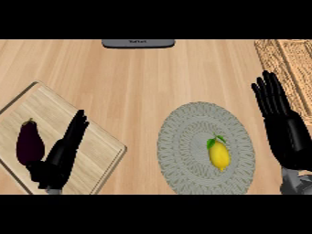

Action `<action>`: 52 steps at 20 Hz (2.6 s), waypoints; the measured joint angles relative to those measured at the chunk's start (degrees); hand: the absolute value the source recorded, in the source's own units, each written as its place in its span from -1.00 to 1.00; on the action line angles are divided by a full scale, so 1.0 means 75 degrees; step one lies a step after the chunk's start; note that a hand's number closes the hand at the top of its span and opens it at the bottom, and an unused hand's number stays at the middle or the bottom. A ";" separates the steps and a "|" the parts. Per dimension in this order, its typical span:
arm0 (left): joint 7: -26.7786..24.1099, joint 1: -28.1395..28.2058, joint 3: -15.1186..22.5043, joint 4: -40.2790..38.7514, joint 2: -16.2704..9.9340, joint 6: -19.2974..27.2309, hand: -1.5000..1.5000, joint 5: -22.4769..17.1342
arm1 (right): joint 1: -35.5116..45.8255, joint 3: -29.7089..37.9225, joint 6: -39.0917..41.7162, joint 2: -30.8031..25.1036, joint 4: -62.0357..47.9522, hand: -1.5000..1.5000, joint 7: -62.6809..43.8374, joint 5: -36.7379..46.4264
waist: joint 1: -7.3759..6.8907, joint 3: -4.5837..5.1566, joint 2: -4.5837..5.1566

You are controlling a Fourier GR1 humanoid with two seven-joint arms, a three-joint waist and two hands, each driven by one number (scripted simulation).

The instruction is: Pick the lemon from the placemat and place it in the basket

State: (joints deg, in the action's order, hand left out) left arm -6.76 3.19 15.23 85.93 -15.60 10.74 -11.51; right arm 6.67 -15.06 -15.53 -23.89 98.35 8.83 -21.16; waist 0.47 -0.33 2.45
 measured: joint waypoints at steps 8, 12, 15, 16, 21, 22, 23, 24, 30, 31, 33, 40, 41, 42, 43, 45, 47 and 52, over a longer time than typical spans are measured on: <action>0.0365 -0.1132 -0.0255 0.0513 -0.0869 -0.0597 0.00 0.0294 | 0.0508 -0.0381 0.1697 -0.0920 -0.0715 1.00 0.0416 0.0566 | -0.0140 0.0028 -0.0263; 0.0505 -0.1438 -0.0328 0.0554 -0.1065 -0.0887 0.00 0.0263 | 0.0303 -0.1770 0.1326 -0.0102 -0.0711 -1.00 0.1100 0.1933 | -0.0134 0.0037 -0.0305; 0.0687 -0.1629 -0.0460 0.0605 -0.1204 -0.1076 0.00 0.0157 | 0.0239 -0.2470 0.0210 0.0478 -0.0800 -1.00 0.0759 0.3284 | -0.0094 0.0046 -0.0334; 0.0699 -0.1673 -0.0483 0.0552 -0.1187 -0.1101 0.00 0.0138 | 0.0231 -0.2656 -0.0114 0.0596 -0.0814 -1.00 0.0516 0.3718 | -0.0071 0.0049 -0.0339; 0.0740 -0.1698 -0.0606 0.0492 -0.1260 -0.1125 0.00 0.0158 | 0.0482 -0.2768 -0.1127 0.0289 -0.0342 -1.00 -0.1306 0.5723 | 0.0086 0.0078 -0.0412; 0.0712 -0.1676 -0.0602 0.0456 -0.1243 -0.1126 0.00 0.0171 | 0.0610 -0.2667 -0.1151 0.0128 -0.0226 -1.00 -0.1724 0.6059 | 0.0111 0.0083 -0.0418; 0.0752 -0.1701 -0.0662 0.0453 -0.1292 -0.1163 0.00 0.0132 | 0.0734 -0.2594 -0.1088 -0.0064 -0.0082 -1.00 -0.2158 0.6384 | 0.0133 0.0088 -0.0430; 0.0721 -0.1622 -0.0670 0.0462 -0.1305 -0.1176 0.00 0.0133 | 0.0800 -0.2547 -0.0980 -0.0281 0.0089 -1.00 -0.2591 0.6701 | 0.0151 0.0093 -0.0449; 0.0730 -0.1662 -0.0726 0.0409 -0.1307 -0.1187 0.00 0.0152 | 0.1358 -0.2611 0.1213 -0.1552 0.1057 -1.00 -0.5004 0.7440 | 0.0203 0.0113 -0.0468; 0.0726 -0.1638 -0.0701 0.0425 -0.1290 -0.1188 0.00 0.0169 | 0.1402 -0.2654 0.1682 -0.1696 0.1306 -1.00 -0.5374 0.7334 | 0.0195 0.0111 -0.0466; 0.0761 -0.1633 -0.0696 0.0495 -0.1283 -0.1222 0.00 0.0149 | 0.1543 -0.2664 0.2610 -0.1919 0.1791 -1.00 -0.6103 0.6981 | 0.0149 0.0104 -0.0453; 0.0781 -0.1665 -0.0712 0.0545 -0.1171 -0.1274 0.00 0.0242 | 0.1798 -0.1988 0.4863 -0.2229 0.3799 -1.00 -0.8413 0.4995 | 0.0063 0.0071 -0.0388; 0.0764 -0.1679 -0.0667 0.0510 -0.1081 -0.1202 0.00 0.0341 | 0.1840 -0.1771 0.4994 -0.2301 0.3998 -1.00 -0.8555 0.4658 | 0.0055 0.0068 -0.0380; 0.0746 -0.1678 -0.0670 0.0509 -0.1055 -0.1215 0.00 0.0373 | 0.1812 -0.1534 0.5065 -0.2391 0.4204 -1.00 -0.8661 0.4359 | 0.0048 0.0066 -0.0375; 0.0833 -0.1719 -0.0688 0.0528 -0.1015 -0.1216 0.00 0.0383 | 0.1687 -0.1409 0.5102 -0.2451 0.4380 -1.00 -0.8712 0.4228 | 0.0040 0.0063 -0.0370; 0.0854 -0.1794 -0.0792 0.0487 -0.1014 -0.1349 0.00 0.0358 | 0.1579 -0.1090 0.5217 -0.2578 0.4544 -1.00 -0.8717 0.3961 | 0.0018 0.0057 -0.0359; 0.0735 -0.1742 -0.0759 0.0439 -0.0919 -0.1387 0.00 0.0494 | 0.1501 -0.0793 0.5324 -0.2674 0.4650 -1.00 -0.8695 0.3778 | -0.0001 0.0054 -0.0350; 0.0812 -0.1643 -0.0863 0.0619 -0.0769 -0.1512 0.00 0.0629 | 0.0822 -0.0729 0.5372 -0.2341 0.4693 -1.00 -0.8363 0.4481 | -0.0031 0.0047 -0.0341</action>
State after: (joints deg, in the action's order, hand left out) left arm -0.67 -9.13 8.76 90.57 -21.37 -0.60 -6.80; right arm 12.84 -20.53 24.76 -41.44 133.54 -53.89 12.45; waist 0.24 0.02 -0.11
